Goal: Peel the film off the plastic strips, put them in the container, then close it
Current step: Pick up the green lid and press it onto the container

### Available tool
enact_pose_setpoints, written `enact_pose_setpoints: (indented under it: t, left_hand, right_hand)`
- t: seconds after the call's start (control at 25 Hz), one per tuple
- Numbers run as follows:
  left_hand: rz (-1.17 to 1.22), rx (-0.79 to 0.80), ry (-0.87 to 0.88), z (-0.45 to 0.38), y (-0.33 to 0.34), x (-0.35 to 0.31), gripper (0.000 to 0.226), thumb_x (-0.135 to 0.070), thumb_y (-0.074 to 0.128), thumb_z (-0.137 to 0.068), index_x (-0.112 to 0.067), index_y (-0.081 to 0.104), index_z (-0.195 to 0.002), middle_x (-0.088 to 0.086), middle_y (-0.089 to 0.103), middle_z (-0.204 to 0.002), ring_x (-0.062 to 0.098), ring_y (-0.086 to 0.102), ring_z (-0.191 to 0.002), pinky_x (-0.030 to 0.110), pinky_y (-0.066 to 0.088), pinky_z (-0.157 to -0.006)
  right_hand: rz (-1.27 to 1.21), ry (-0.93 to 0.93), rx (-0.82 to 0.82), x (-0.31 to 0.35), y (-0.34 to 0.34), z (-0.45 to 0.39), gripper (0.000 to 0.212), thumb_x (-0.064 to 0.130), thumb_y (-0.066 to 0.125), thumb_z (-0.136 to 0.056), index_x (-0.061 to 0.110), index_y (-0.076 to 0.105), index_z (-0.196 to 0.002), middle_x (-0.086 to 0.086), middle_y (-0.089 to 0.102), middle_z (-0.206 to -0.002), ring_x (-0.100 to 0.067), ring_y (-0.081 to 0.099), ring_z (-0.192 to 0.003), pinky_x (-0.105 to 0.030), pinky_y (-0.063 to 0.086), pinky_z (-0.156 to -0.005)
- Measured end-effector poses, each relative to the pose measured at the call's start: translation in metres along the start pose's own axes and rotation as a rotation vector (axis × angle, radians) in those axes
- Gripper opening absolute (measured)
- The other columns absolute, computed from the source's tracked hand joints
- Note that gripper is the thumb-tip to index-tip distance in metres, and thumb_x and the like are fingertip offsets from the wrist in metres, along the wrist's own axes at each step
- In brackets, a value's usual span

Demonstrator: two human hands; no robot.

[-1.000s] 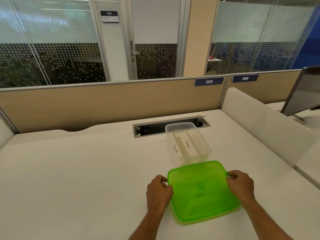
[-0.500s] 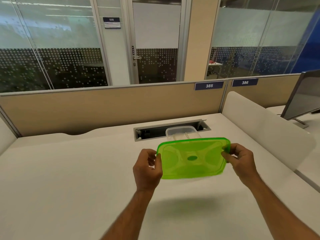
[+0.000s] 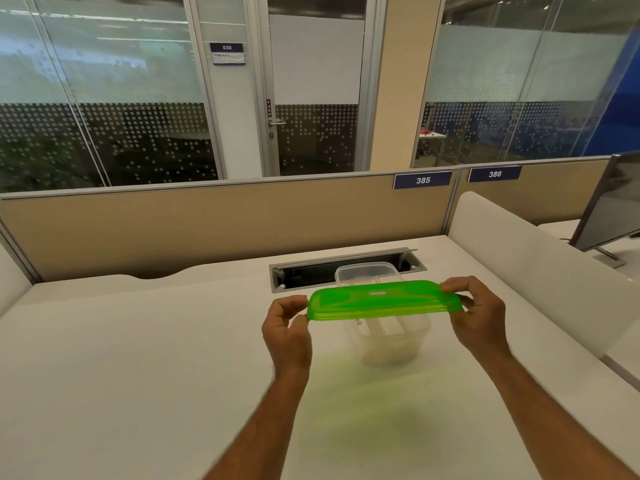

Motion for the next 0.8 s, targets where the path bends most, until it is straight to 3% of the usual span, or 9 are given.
enact_pose_setpoints:
  t: [0.08,0.2,0.28,0.4,0.48,0.56,0.72,0.8]
  left_hand:
    - [0.125,-0.03,-0.128,-0.007,-0.002,0.009,0.036,0.014,0.047,-0.084,-0.015,0.069,-0.084,0.008,0.071,-0.089,0.023,0.068,-0.087,0.025,0.058,-0.064]
    - [0.084,0.025,-0.421,-0.018,0.0,0.029,0.011,-0.012,0.058,-0.094,-0.018,0.067,-0.097,0.005,0.069,-0.101,0.025,0.065,-0.093,0.034,0.056,-0.065]
    - [0.008,0.211,-0.645,-0.018,0.007,0.045,0.015,-0.025,0.066,-0.091,-0.018,0.065,-0.104,0.007,0.071,-0.105,0.027,0.067,-0.089,0.034,0.056,-0.065]
    - [-0.064,0.51,-0.837,-0.004,0.019,0.06,0.029,-0.028,0.071,-0.086,-0.009,0.071,-0.108,0.015,0.075,-0.103,0.028,0.069,-0.076,0.035,0.059,-0.064]
    - [-0.092,0.621,-0.842,0.002,0.027,0.067,0.023,-0.02,0.07,-0.086,-0.005,0.076,-0.104,0.019,0.073,-0.108,0.033,0.067,-0.086,0.044,0.057,-0.082]
    - [-0.064,0.628,-0.842,0.001,0.033,0.07,0.017,-0.01,0.065,-0.09,-0.005,0.078,-0.1,0.021,0.074,-0.109,0.035,0.064,-0.093,0.048,0.052,-0.094]
    - [0.002,0.487,-0.761,-0.012,0.04,0.067,0.018,-0.003,0.058,-0.095,-0.005,0.075,-0.098,0.011,0.075,-0.09,0.018,0.068,-0.067,0.026,0.057,-0.056]
    - [0.023,0.402,-0.707,-0.019,0.043,0.064,0.02,-0.003,0.058,-0.095,-0.002,0.07,-0.111,0.008,0.075,-0.088,0.016,0.069,-0.066,0.025,0.056,-0.054]
  right_hand:
    - [-0.035,0.04,-0.013,-0.006,0.002,-0.004,0.044,-0.032,0.061,-0.069,0.009,0.067,-0.085,-0.016,0.068,-0.09,0.0,0.064,-0.091,-0.013,0.054,-0.076]
    - [-0.23,0.184,-0.005,-0.018,0.008,-0.01,0.043,-0.028,0.059,-0.074,0.013,0.067,-0.08,-0.024,0.067,-0.092,-0.029,0.065,-0.092,-0.036,0.055,-0.083]
    - [-0.398,0.327,-0.004,-0.027,0.015,-0.01,0.035,-0.023,0.052,-0.077,0.008,0.067,-0.077,-0.023,0.068,-0.088,-0.034,0.064,-0.09,-0.04,0.053,-0.085]
    - [-0.565,0.51,0.006,-0.035,0.028,-0.008,0.027,-0.011,0.045,-0.08,0.003,0.068,-0.073,-0.014,0.073,-0.081,-0.025,0.069,-0.081,-0.032,0.057,-0.078]
    - [-0.604,0.591,0.003,-0.04,0.037,-0.012,0.024,-0.004,0.044,-0.082,0.001,0.067,-0.076,-0.019,0.07,-0.086,-0.027,0.067,-0.081,-0.034,0.055,-0.079]
    - [-0.625,0.678,-0.027,-0.047,0.044,-0.018,0.023,0.002,0.044,-0.086,0.002,0.067,-0.084,-0.02,0.066,-0.088,-0.029,0.064,-0.079,-0.037,0.053,-0.076]
    - [-0.481,0.815,-0.049,-0.065,0.05,-0.014,0.023,-0.005,0.053,-0.09,0.001,0.063,-0.109,-0.016,0.066,-0.081,-0.024,0.063,-0.063,-0.03,0.056,-0.055]
    - [-0.526,0.908,-0.016,-0.07,0.059,-0.005,0.022,-0.001,0.054,-0.094,0.0,0.059,-0.114,-0.017,0.067,-0.083,-0.024,0.066,-0.064,-0.032,0.057,-0.056]
Point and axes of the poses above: each hand's wrist, its own z-axis away from the middle knuckle, its own y-axis out of the palm, x = y × z, the point moved 6 cm from there along -z, towards the middle knuckle
